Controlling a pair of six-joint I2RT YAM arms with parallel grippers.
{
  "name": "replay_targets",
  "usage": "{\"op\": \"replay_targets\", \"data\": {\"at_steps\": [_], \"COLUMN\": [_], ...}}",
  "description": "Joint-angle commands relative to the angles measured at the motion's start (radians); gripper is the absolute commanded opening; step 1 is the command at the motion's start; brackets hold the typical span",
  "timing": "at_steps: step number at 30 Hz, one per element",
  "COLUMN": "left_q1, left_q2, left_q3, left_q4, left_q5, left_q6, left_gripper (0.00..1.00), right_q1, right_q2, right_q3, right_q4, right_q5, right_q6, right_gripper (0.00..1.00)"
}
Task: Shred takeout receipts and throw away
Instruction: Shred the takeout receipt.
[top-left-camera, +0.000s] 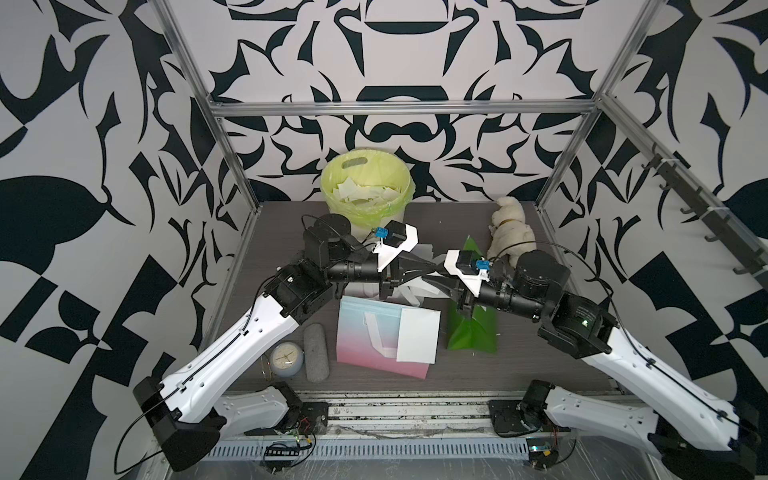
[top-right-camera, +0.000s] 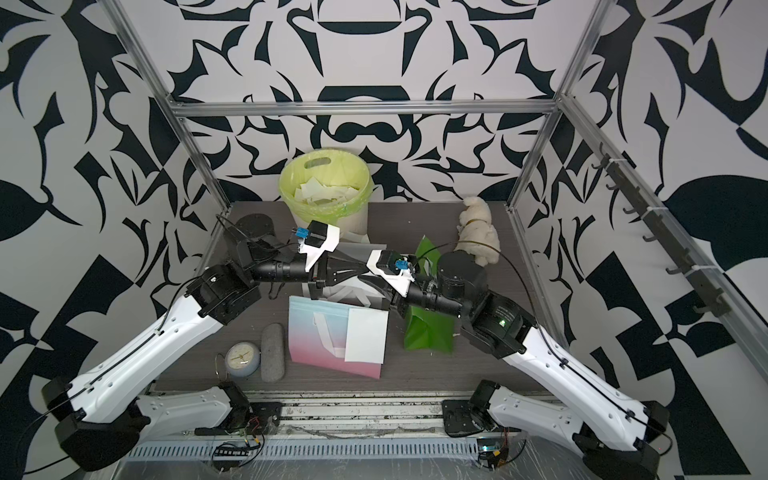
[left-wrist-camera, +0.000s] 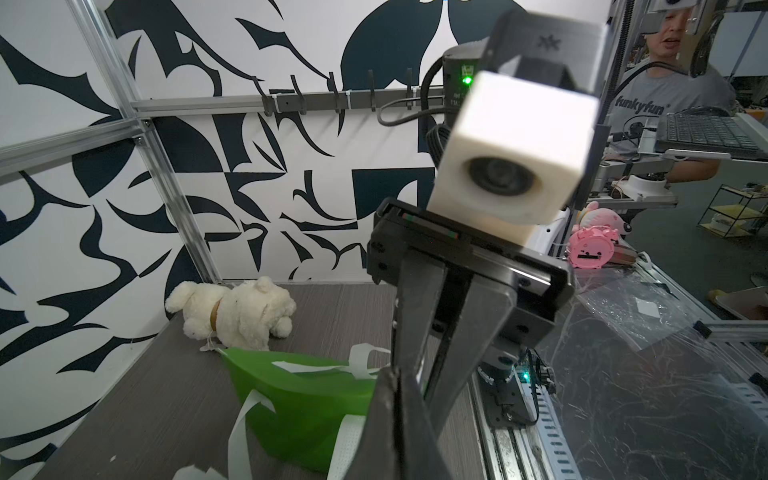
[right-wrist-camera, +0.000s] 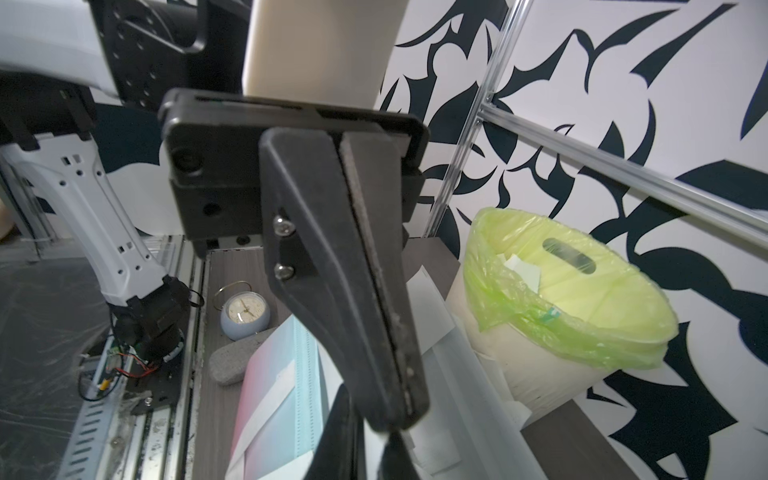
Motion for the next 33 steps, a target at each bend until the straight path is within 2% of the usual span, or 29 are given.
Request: {"op": "replay_targets", "data": {"at_steps": [1,3,9,15,19,26,33], "left_q1": [-0.003,-0.004,-0.004,-0.004,-0.004,-0.002,0.012], "left_q2": [0.008,0.011,0.023,0.034,0.050,0.082,0.131], "left_q3": [0.039,0.041,0.037,0.020,0.026,0.042,0.062], "left_q4": [0.001,0.004,0.069,0.157,0.185,0.227,0.237], "left_q5": [0.012,0.011,-0.033,-0.234,-0.286,-0.362,-0.475], "left_q6": [-0.016,-0.029,-0.150,-0.344,-0.432,-0.508,-0.521], "left_gripper": [0.00,0.00,0.00,0.00,0.00,0.00,0.00], "right_q1": [0.002,0.002,0.002,0.001,0.002,0.003,0.007], "right_q2": [0.002,0.005,0.028,0.043,0.036,0.008,-0.050], "right_q3": [0.043,0.043,0.047,0.048,0.032,-0.010,-0.066], "right_q4": [0.001,0.000,-0.015,-0.003,0.028,0.075,0.120], "right_q5": [0.012,0.022,0.069,0.139,0.161,0.086,0.011], "right_q6": [-0.010,-0.015,-0.026,-0.052,-0.070,-0.076,-0.053], "right_gripper": [0.03,0.00,0.00,0.00,0.00,0.00,0.00]}}
